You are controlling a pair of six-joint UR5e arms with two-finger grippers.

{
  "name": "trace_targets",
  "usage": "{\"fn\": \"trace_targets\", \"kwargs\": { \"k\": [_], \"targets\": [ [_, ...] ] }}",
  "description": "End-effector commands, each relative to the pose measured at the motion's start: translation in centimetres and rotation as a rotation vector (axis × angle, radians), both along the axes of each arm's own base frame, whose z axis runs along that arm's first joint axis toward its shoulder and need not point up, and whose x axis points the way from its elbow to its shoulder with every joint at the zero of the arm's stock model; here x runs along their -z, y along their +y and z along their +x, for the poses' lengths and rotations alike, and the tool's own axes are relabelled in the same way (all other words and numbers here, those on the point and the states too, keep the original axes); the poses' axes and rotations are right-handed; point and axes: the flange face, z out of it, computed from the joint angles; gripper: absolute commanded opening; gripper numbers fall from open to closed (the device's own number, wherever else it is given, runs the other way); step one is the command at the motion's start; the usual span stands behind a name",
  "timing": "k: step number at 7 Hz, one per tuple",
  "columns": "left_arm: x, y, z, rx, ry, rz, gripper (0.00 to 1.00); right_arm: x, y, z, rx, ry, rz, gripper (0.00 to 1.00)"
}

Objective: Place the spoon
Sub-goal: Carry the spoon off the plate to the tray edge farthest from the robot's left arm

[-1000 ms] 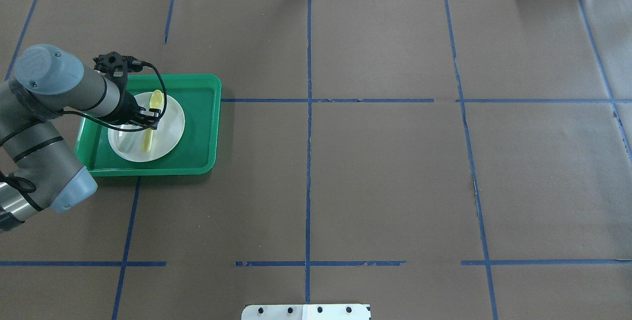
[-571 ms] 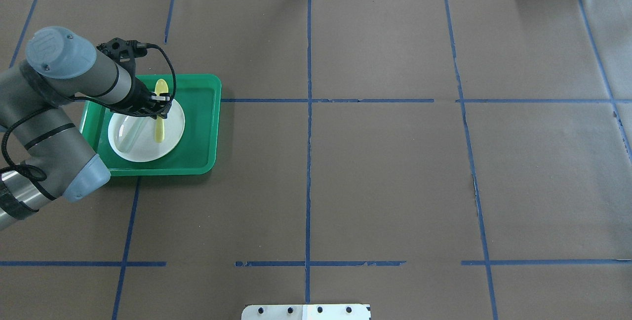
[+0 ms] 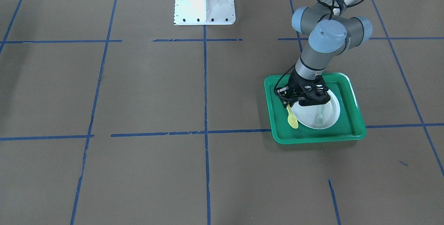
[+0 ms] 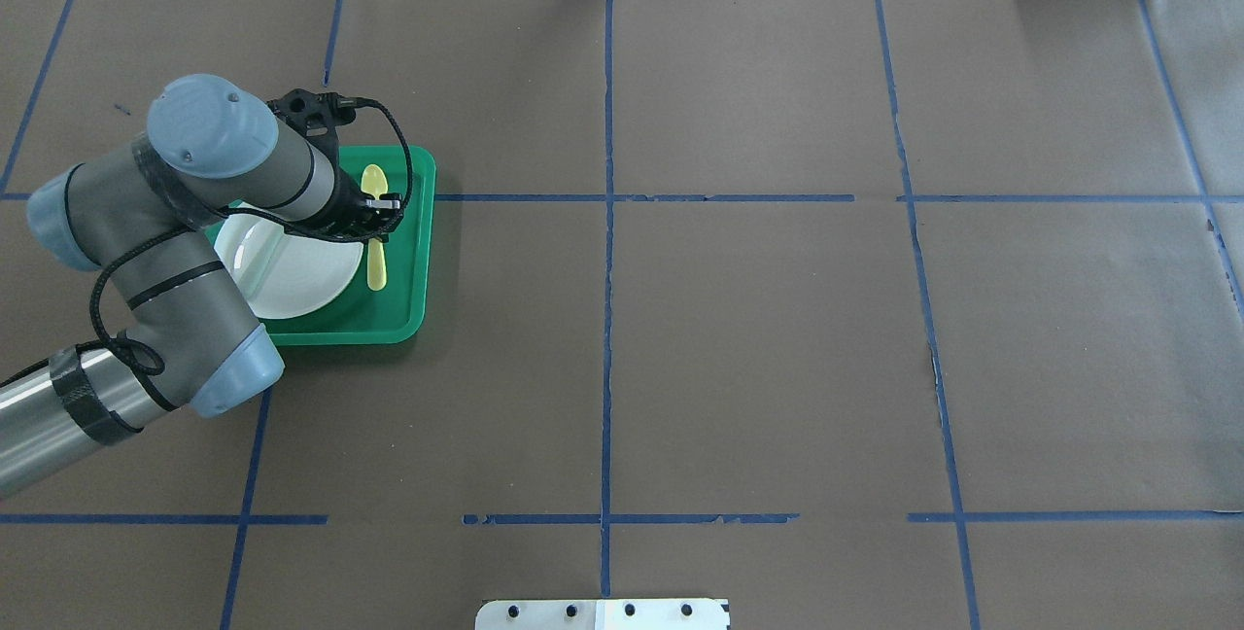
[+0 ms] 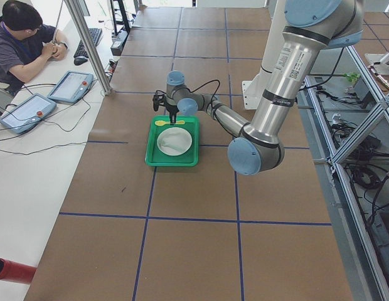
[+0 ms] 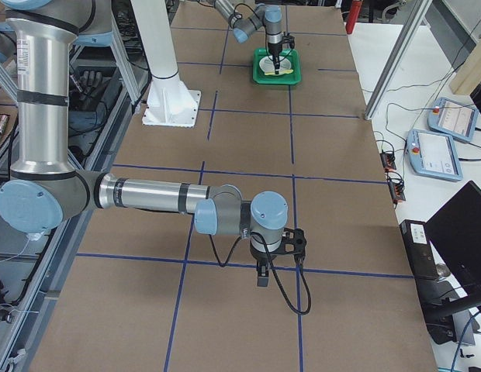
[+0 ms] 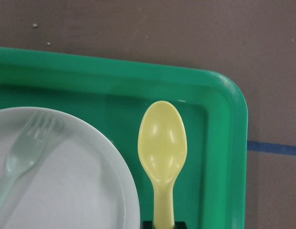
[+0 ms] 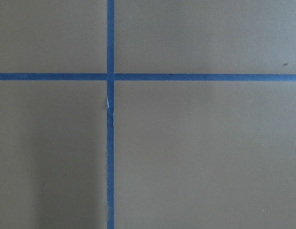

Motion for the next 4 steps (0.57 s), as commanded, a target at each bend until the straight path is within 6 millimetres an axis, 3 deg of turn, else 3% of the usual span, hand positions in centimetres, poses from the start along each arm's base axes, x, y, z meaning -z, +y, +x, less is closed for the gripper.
{"fn": "trace_targets", "kwargs": {
  "k": [1, 4],
  "targets": [
    [-0.71, 0.43, 1.55, -0.004, -0.020, -0.003, 0.04, -0.04, 0.04, 0.00, 0.000, 0.000, 0.000, 1.00],
    [-0.64, 1.11, 2.38, -0.022, -0.018, -0.001, 0.18, -0.04, 0.05, 0.00, 0.000, 0.000, 0.000, 1.00]
  ]
}}
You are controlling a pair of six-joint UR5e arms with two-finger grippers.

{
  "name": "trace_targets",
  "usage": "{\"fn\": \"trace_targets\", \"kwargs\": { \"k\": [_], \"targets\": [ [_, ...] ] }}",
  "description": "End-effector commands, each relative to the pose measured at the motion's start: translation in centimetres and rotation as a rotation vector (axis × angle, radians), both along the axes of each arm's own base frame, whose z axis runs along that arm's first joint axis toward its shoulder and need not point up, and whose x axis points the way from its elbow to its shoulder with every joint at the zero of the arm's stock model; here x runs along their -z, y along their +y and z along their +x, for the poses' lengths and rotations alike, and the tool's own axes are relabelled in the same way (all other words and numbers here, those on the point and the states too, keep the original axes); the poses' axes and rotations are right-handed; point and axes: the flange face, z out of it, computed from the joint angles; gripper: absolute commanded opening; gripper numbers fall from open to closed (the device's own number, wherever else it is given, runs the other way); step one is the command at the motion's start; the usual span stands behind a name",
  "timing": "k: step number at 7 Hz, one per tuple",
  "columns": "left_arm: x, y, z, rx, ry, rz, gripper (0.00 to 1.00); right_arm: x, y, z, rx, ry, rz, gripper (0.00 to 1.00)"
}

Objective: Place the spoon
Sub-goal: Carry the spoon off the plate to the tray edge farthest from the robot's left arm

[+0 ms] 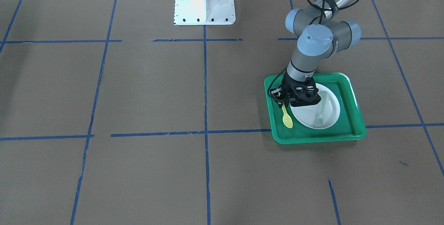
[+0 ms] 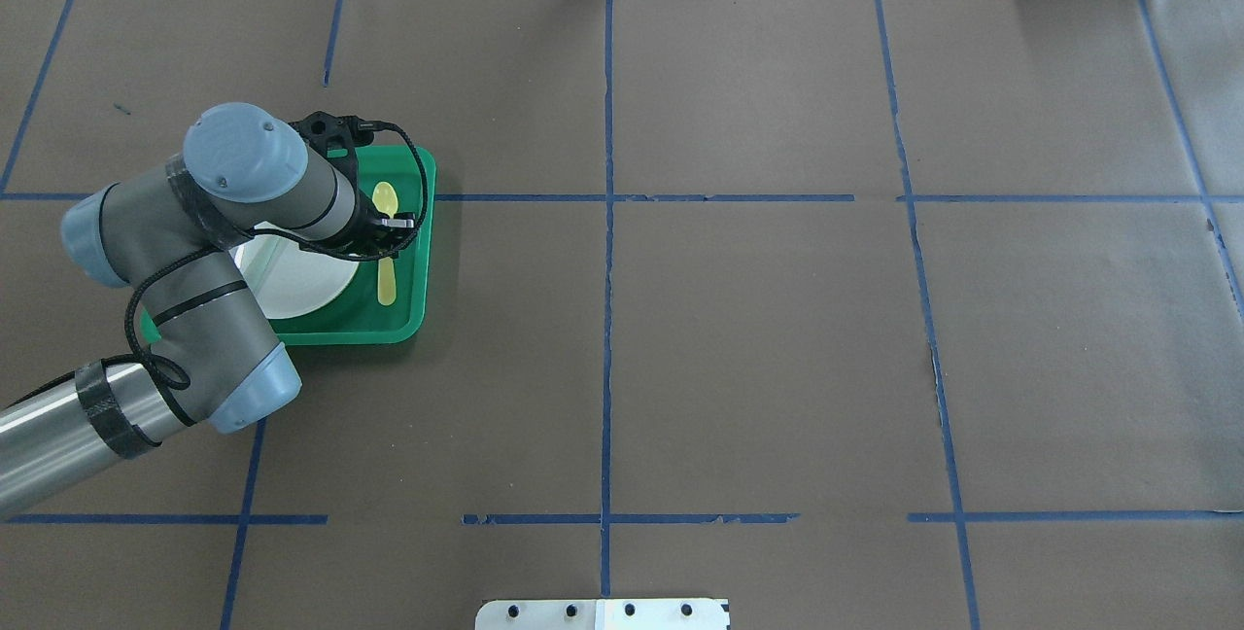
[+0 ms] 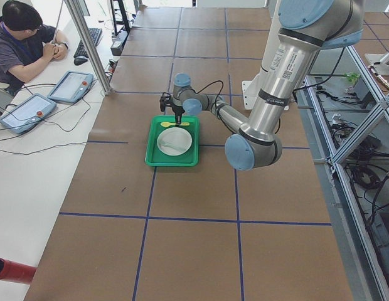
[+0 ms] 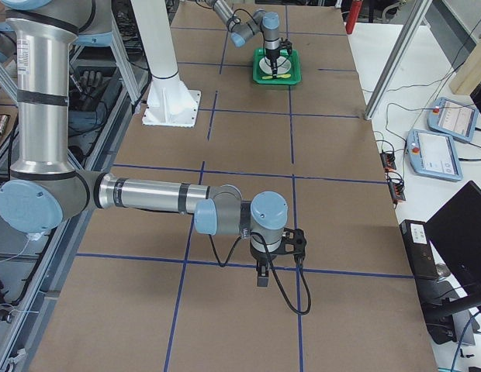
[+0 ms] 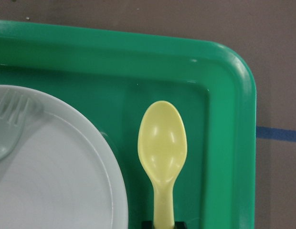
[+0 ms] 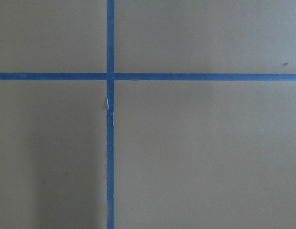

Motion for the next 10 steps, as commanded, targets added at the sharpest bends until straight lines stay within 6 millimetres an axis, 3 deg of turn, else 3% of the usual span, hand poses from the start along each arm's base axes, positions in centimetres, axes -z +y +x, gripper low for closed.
{"fn": "trace_targets", "kwargs": {
  "k": [1, 2, 3, 6, 8, 9, 10],
  "targets": [
    [0.1, 0.6, 0.6, -0.014, 0.003, 0.003, 0.26, 0.0, 0.0, 0.0, 0.000, 0.000, 0.000, 1.00],
    [0.1, 0.6, 0.7, -0.018, 0.004, 0.006, 0.37, 0.0, 0.0, 0.0, 0.000, 0.000, 0.000, 1.00],
    [0.2, 0.7, 0.8, -0.021, 0.004, 0.009, 0.40, 0.0, 0.0, 0.0, 0.000, 0.000, 0.000, 1.00],
    [0.5, 0.8, 0.6, -0.022, 0.008, 0.019, 0.44, 0.0, 0.0, 0.0, 0.000, 0.000, 0.000, 1.00],
    [2.2, 1.2, -0.2, -0.023, 0.033, 0.039, 0.43, 0.0, 0.0, 0.0, 0.000, 0.000, 0.000, 1.00],
    [3.4, 1.4, -1.3, -0.016, 0.053, 0.056, 0.59, 0.0, 0.0, 0.0, 0.000, 0.002, -0.001, 1.00],
    [3.8, 0.7, -2.6, 0.018, 0.062, 0.050, 1.00, 0.1, -0.1, 0.0, 0.000, 0.000, 0.002, 1.00]
  ]
}}
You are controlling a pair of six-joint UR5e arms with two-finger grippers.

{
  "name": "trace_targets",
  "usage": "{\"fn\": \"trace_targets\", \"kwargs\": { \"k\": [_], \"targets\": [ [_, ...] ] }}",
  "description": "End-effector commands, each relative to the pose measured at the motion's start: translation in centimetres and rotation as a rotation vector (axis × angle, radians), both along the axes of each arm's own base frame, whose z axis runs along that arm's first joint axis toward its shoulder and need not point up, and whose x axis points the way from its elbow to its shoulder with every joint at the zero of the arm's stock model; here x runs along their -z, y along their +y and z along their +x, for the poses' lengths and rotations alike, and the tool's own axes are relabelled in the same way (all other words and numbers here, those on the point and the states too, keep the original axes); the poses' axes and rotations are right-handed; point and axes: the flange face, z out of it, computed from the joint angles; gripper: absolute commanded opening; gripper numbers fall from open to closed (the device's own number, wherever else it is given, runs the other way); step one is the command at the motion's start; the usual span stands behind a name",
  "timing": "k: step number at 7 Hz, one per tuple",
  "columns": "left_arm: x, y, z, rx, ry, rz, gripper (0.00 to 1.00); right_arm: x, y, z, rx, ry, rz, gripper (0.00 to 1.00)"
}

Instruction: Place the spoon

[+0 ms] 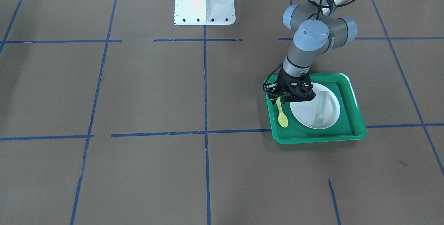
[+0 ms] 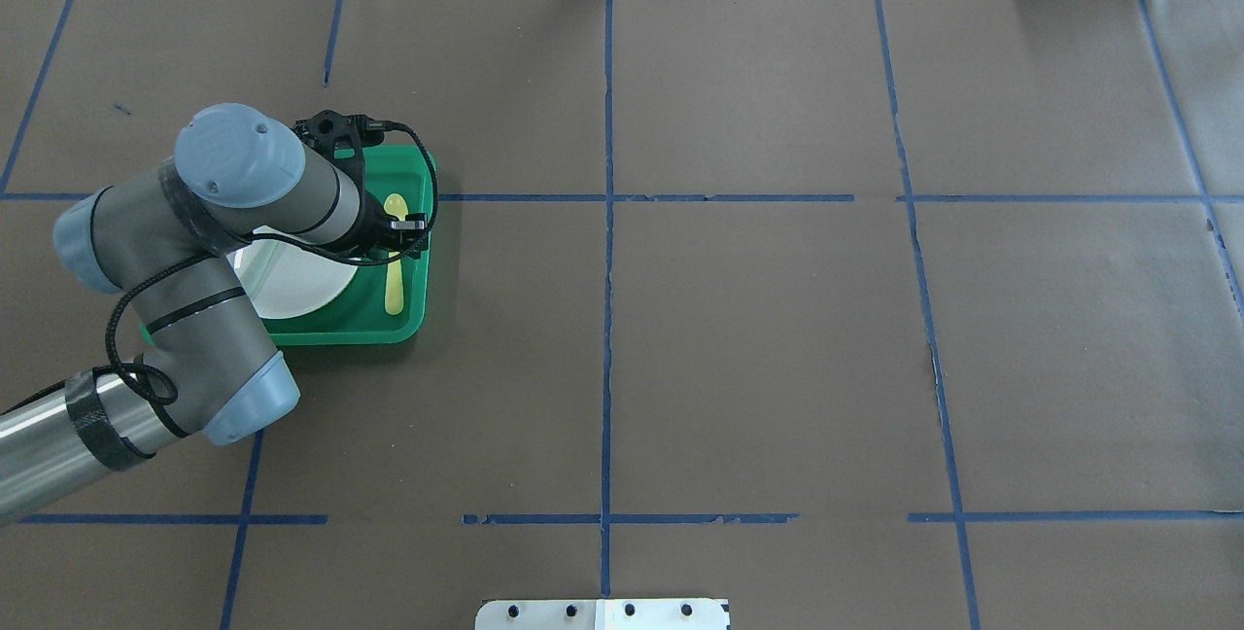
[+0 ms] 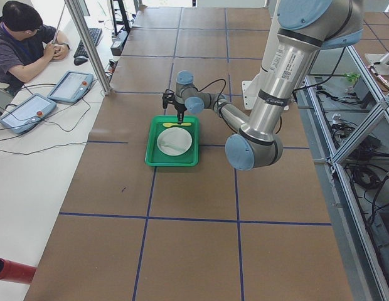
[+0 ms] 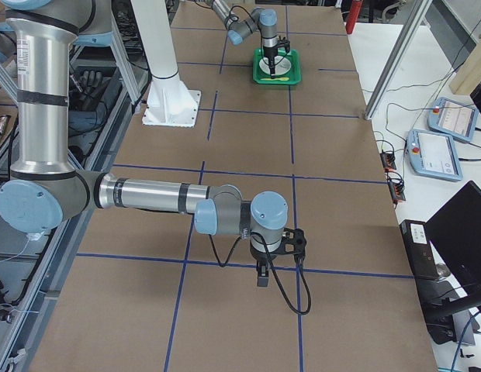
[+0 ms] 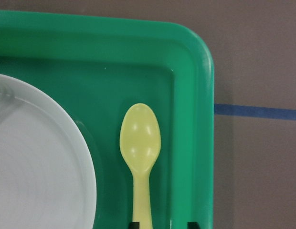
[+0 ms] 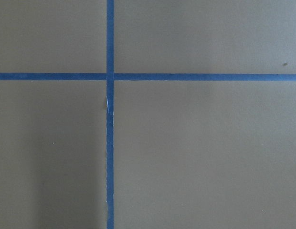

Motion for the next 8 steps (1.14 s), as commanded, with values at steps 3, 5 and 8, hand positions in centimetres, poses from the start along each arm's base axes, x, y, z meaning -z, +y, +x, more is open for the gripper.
{"fn": "trace_targets", "kwargs": {
  "k": [3, 5, 8],
  "targets": [
    [-2.2, -3.3, -7.9, -0.010, -0.043, 0.020, 1.00, 0.0, 0.0, 0.0, 0.000, -0.001, 0.000, 1.00],
    [-3.4, -4.2, -15.8, -0.086, -0.101, 0.059, 1.00, 0.0, 0.0, 0.0, 0.000, -0.001, -0.001, 1.00],
    [-11.8, -5.8, -33.1, -0.201, -0.246, 0.140, 1.00, 0.0, 0.0, 0.0, 0.000, -0.001, 0.000, 1.00]
  ]
}}
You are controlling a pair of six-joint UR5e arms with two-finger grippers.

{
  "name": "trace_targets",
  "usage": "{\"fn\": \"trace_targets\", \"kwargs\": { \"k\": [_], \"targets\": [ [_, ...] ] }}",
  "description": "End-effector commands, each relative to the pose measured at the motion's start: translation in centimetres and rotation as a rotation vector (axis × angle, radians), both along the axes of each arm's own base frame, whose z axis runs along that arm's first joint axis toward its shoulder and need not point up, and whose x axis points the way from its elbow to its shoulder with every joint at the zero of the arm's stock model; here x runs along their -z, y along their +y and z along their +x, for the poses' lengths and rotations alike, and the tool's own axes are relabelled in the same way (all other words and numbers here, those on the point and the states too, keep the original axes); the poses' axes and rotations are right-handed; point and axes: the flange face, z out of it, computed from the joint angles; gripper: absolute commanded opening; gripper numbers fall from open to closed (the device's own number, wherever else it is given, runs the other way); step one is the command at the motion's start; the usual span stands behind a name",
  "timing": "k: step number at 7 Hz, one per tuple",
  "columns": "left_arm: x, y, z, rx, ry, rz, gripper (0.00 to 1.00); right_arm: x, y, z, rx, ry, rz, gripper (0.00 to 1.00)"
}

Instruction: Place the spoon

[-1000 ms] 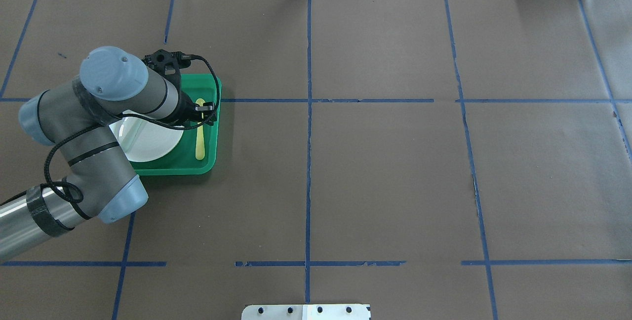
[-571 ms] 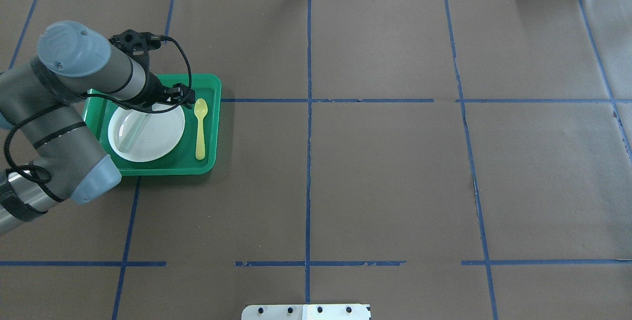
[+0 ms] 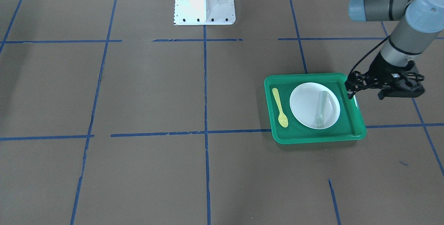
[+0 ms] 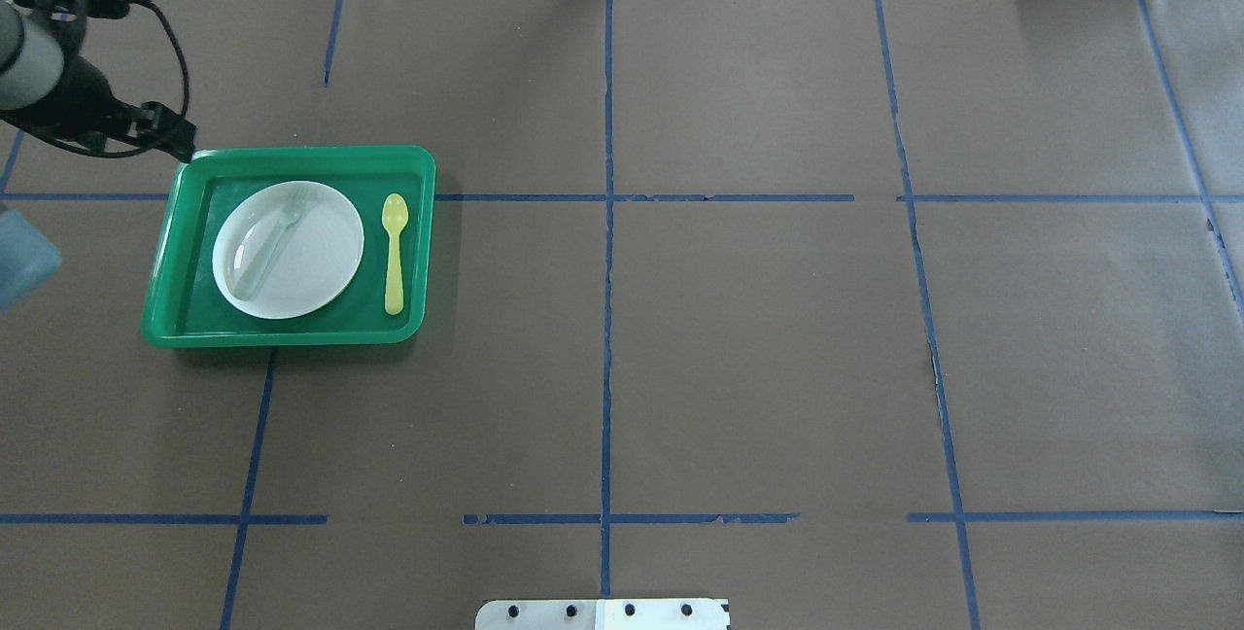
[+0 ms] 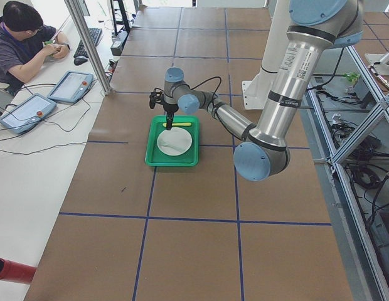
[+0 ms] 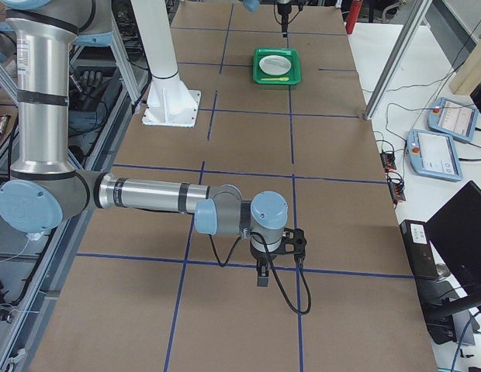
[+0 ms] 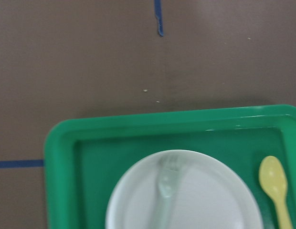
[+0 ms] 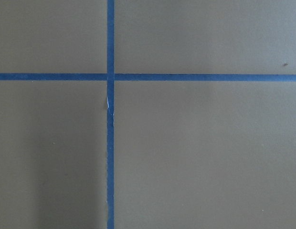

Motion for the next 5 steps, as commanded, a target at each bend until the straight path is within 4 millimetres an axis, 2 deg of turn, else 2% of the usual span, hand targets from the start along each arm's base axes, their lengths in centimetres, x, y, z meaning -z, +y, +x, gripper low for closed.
{"fn": "trace_targets", "kwargs": {
  "k": [1, 2, 3, 4, 5],
  "targets": [
    [-7.0, 1.3, -12.3, -0.132, -0.050, 0.003, 1.00, 0.0, 0.0, 0.0, 0.000, 0.000, 0.000, 1.00],
    [-10.9, 2.9, -16.8, -0.161, -0.076, -0.029, 1.00, 0.0, 0.0, 0.0, 0.000, 0.000, 0.000, 1.00],
    [-14.6, 5.8, -22.1, -0.085, 0.011, -0.137, 1.00, 0.0, 0.0, 0.0, 0.000, 0.000, 0.000, 1.00],
    [-17.2, 7.9, -23.4, -0.112, 0.076, -0.144, 1.00, 0.0, 0.0, 0.0, 0.000, 0.000, 0.000, 1.00],
    [-18.9, 9.7, -24.2, -0.134, 0.075, -0.145, 1.00, 0.0, -0.1, 0.0, 0.000, 0.000, 0.001, 1.00]
  ]
}}
